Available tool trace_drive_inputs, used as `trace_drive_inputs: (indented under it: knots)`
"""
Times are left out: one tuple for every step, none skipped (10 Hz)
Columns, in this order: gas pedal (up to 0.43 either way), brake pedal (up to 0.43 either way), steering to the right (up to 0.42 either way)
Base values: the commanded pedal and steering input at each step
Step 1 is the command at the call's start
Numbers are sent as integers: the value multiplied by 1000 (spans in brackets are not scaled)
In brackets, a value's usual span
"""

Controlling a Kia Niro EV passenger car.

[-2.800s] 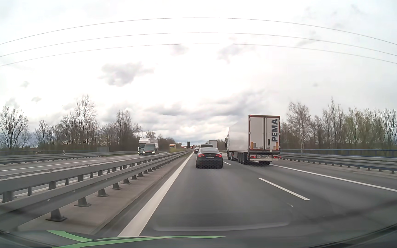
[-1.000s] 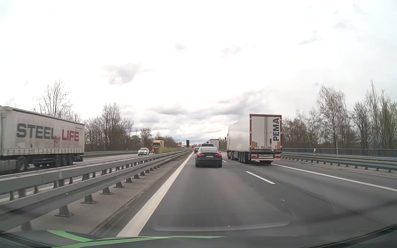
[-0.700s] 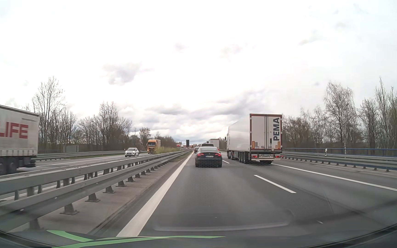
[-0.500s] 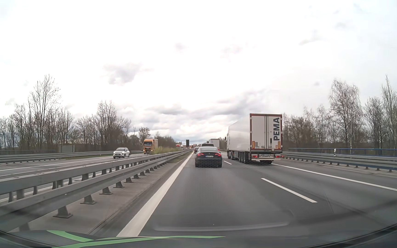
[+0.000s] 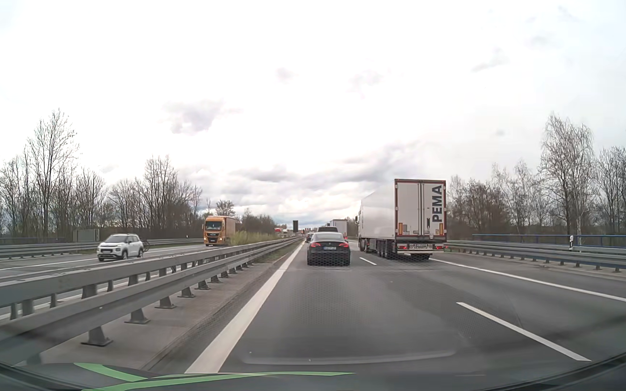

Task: Follow the waypoints while adhering to traffic rules and regulations

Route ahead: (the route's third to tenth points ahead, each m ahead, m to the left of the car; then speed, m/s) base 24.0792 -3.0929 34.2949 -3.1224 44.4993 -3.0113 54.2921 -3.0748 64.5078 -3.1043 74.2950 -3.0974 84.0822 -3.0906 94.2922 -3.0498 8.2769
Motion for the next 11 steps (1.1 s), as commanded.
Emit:
trace_drive_inputs:
  knots:
    - [110, 0, -2]
    - [98, 0, -2]
    - [98, 0, -2]
    - [87, 0, -2]
    - [87, 0, -2]
    - [87, 0, -2]
    - [79, 0, -1]
    - [79, 0, 0]
    - [67, 0, 0]
    - [67, 0, 0]
    - [59, 0, 0]
